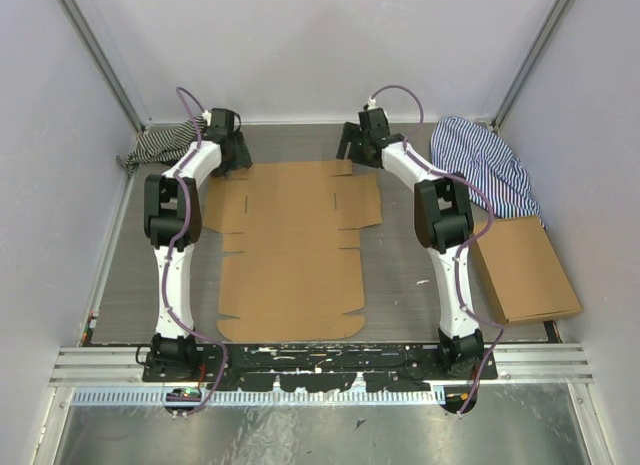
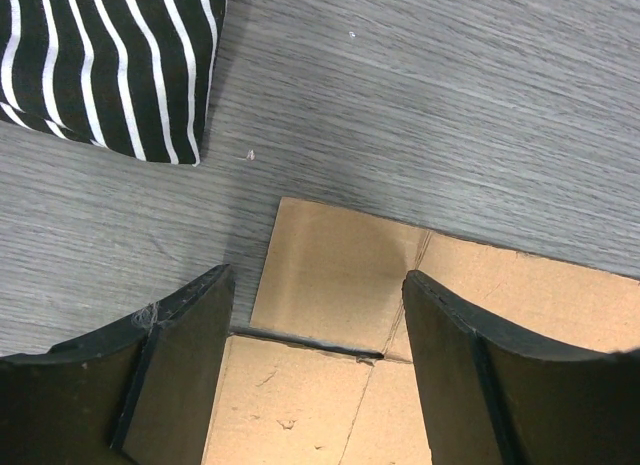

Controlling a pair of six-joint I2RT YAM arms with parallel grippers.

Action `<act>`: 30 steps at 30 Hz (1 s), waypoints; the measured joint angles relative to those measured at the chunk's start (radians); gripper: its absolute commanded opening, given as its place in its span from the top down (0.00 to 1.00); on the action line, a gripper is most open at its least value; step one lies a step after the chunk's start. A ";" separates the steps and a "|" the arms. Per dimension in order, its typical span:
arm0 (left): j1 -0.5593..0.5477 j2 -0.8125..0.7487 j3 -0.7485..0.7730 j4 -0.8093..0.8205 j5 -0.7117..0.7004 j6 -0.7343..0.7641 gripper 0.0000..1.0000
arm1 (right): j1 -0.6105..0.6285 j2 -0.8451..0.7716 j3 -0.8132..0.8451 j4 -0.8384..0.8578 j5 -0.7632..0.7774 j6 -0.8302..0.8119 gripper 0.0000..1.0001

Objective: Fold the paper box

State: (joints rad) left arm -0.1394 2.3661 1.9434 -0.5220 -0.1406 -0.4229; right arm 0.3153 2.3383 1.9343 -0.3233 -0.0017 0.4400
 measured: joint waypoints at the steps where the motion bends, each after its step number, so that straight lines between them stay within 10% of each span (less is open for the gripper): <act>1: 0.000 0.000 0.000 0.000 0.000 0.000 0.25 | -0.004 0.010 0.008 0.001 -0.011 0.001 0.21; 30: 0.000 0.000 0.000 -0.001 0.000 0.001 0.26 | -0.021 0.083 0.019 0.046 -0.210 0.008 0.69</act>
State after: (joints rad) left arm -0.1394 2.3661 1.9434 -0.5228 -0.1402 -0.4221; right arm 0.2939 2.4210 1.9530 -0.2771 -0.2115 0.4480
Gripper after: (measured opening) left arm 0.743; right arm 0.380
